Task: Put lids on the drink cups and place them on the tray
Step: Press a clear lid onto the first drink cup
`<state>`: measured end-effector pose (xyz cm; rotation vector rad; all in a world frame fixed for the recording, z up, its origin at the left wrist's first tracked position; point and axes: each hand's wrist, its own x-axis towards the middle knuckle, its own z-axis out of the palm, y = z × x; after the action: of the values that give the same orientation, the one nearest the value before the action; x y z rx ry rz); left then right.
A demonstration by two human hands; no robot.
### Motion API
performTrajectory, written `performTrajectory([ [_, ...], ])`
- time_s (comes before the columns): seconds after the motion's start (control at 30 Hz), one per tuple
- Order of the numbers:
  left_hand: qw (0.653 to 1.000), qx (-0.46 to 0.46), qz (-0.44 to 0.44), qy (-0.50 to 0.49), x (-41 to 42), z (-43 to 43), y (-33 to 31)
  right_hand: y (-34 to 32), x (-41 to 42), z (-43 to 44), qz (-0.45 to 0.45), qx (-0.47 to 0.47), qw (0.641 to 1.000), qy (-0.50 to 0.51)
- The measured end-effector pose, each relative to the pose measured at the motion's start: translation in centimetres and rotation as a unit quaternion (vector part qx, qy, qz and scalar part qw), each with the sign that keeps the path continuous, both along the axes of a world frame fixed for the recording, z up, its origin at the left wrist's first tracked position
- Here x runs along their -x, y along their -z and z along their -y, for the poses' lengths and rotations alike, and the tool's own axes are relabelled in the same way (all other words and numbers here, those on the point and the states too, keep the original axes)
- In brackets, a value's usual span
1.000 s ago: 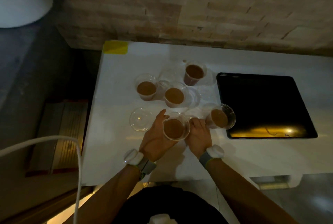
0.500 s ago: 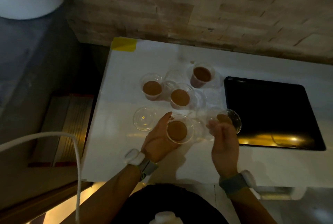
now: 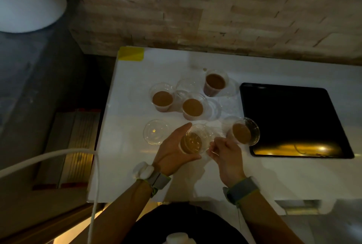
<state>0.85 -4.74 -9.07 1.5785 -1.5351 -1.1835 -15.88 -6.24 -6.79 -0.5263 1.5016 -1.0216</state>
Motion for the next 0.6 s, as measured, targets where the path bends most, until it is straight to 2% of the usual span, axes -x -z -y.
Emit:
performTrajectory([
  [0.13, 1.0, -0.012, -0.008, -0.01, -0.3, 0.1, 0.0, 1.2, -0.5, 0.4, -0.097, 0.014, 0.994, -0.044],
  [0.23, 0.999, -0.026, -0.043, -0.021, -0.8, -0.1, 0.1, 1.9, -0.3, 0.0, -0.202, 0.08, 0.967, -0.135],
  [0.3, 0.998, -0.029, -0.051, -0.026, -1.2, -0.3, 0.2, 1.9, 0.0, -0.5, -0.267, 0.151, 0.926, -0.22],
  [0.4, 0.998, -0.029, -0.049, -0.023, -1.9, -0.5, 0.3, 1.3, 0.7, -0.8, -0.375, 0.261, 0.829, -0.322],
  [0.43, 0.998, -0.03, -0.042, -0.018, -2.0, -0.6, 0.3, 1.4, 1.2, -0.7, -0.411, 0.278, 0.795, -0.35],
  [0.47, 0.999, -0.032, -0.033, -0.01, -2.2, -0.5, 0.4, 1.3, 1.5, -0.6, -0.43, 0.274, 0.774, -0.375],
  [0.5, 0.999, -0.034, -0.024, 0.002, -2.4, -0.4, 0.4, 1.1, 1.7, -0.5, -0.427, 0.256, 0.772, -0.394],
  [0.6, 0.999, -0.021, -0.003, 0.027, -2.7, -0.2, 0.7, 0.7, 1.9, -0.6, -0.373, 0.19, 0.801, -0.428],
])
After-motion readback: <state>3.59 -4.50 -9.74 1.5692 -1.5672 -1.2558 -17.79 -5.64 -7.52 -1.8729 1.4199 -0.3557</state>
